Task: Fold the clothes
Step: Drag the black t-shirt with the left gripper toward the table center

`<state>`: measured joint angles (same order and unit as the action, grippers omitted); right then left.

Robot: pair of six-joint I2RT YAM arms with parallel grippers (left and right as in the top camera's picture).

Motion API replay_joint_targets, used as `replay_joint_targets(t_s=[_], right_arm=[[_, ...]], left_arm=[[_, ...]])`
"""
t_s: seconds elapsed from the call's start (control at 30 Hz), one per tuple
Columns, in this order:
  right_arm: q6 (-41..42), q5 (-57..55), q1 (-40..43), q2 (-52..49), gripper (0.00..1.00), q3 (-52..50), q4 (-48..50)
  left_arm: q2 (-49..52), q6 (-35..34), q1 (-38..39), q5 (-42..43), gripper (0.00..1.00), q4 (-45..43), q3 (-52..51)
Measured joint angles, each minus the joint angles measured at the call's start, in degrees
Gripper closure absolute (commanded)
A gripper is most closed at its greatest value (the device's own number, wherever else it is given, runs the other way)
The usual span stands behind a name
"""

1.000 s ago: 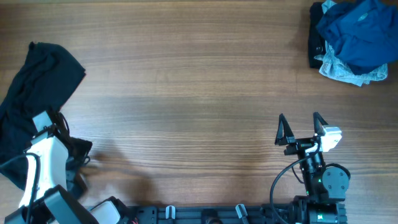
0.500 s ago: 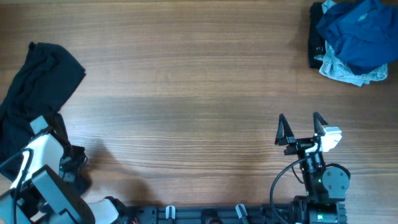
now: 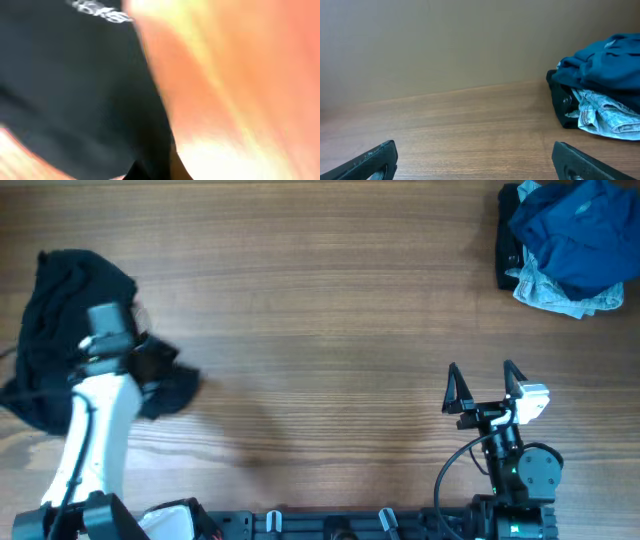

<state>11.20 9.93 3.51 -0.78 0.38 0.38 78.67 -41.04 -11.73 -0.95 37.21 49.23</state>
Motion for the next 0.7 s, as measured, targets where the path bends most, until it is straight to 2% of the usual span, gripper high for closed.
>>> replay_joint_targets(t_s=[0.13,0.23,0.3,0.37,0.4,0.43,0.47,0.5,0.53,0.57,0.7], right_arm=[[0.0,0.0,0.0,0.0,0.0,0.0,0.0],[0.0,0.0,0.0,0.0,0.0,0.0,0.0],[0.0,0.0,0.0,0.0,0.0,0.0,0.0],[0.0,0.0,0.0,0.0,0.0,0.0,0.0],[0.0,0.0,0.0,0.0,0.0,0.0,0.0],[0.0,0.0,0.0,0.0,0.0,0.0,0.0],[0.0,0.0,0.0,0.0,0.0,0.0,0.0],[0.0,0.0,0.0,0.0,0.0,0.0,0.0],[0.0,0.0,0.0,0.0,0.0,0.0,0.0],[0.0,0.0,0.0,0.0,0.0,0.0,0.0],[0.0,0.0,0.0,0.0,0.0,0.0,0.0]], left_arm=[[0.8,-1.8,16.3,1.1,0.96,-9.9,0.1],[4.0,-4.1,22.5,1.4,0.96,-17.1,0.1],[9.0,-4.9,26.1,1.3,0.96,-26.1,0.3],[12.9,-5.6,29.0,2.0,0.96,-31.1,0.1],[15.0,-5.8,30.6,2.6,0.92,-35.7,0.0],[16.2,-5.9,32.6,3.0,0.87,-37.9,0.0],[17.1,-6.3,34.1,2.9,0.73,-41.2,-0.1],[17.8,-6.4,35.8,2.8,0.54,-43.3,0.0],[18.1,-6.4,37.6,2.5,0.17,-43.5,0.0],[18.1,-6.3,39.2,2.5,0.02,-43.7,0.0],[18.1,-4.1,39.2,2.3,0.01,-43.8,0.0]])
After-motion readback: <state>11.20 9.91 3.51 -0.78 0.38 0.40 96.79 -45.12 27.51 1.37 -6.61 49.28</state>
